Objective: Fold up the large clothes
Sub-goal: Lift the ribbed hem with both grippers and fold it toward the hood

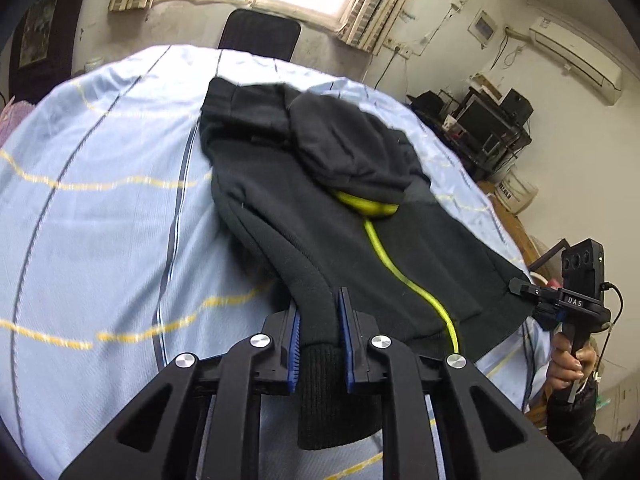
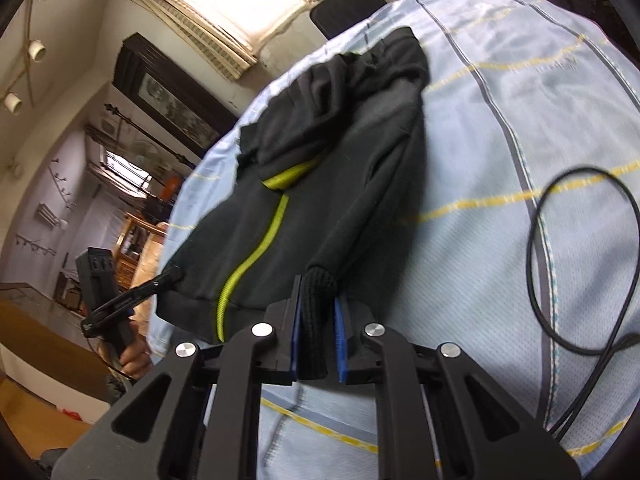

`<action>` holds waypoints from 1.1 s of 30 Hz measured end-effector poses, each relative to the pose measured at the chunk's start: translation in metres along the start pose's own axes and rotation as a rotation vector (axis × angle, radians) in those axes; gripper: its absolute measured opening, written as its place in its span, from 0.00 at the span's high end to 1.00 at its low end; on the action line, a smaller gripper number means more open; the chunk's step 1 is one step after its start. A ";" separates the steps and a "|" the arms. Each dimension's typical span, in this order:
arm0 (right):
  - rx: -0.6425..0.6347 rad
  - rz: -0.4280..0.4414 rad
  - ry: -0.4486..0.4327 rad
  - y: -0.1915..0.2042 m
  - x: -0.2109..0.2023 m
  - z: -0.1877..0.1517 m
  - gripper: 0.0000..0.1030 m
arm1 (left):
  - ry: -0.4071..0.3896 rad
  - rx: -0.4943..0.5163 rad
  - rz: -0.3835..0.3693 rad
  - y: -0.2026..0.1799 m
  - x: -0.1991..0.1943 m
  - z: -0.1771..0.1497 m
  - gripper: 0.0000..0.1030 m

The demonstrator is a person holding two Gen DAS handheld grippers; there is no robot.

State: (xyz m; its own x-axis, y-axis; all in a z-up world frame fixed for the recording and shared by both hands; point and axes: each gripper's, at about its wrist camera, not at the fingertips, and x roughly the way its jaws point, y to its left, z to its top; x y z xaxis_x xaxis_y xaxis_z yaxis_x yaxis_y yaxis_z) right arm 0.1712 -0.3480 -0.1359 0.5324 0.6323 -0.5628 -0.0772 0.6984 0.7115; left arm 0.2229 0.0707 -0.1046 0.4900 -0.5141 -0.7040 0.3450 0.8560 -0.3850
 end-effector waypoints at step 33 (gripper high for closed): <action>0.283 0.005 -0.207 -0.040 0.113 0.247 0.88 | -0.028 -0.240 0.078 0.072 0.136 0.229 0.86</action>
State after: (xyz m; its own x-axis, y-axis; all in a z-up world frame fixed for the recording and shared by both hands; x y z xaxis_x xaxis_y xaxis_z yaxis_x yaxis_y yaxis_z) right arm 0.4424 -0.3873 -0.1242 0.6947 0.5336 -0.4824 0.1414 0.5563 0.8189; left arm 0.4975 0.0504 -0.0917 0.5305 -0.4443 -0.7219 0.1072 0.8800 -0.4627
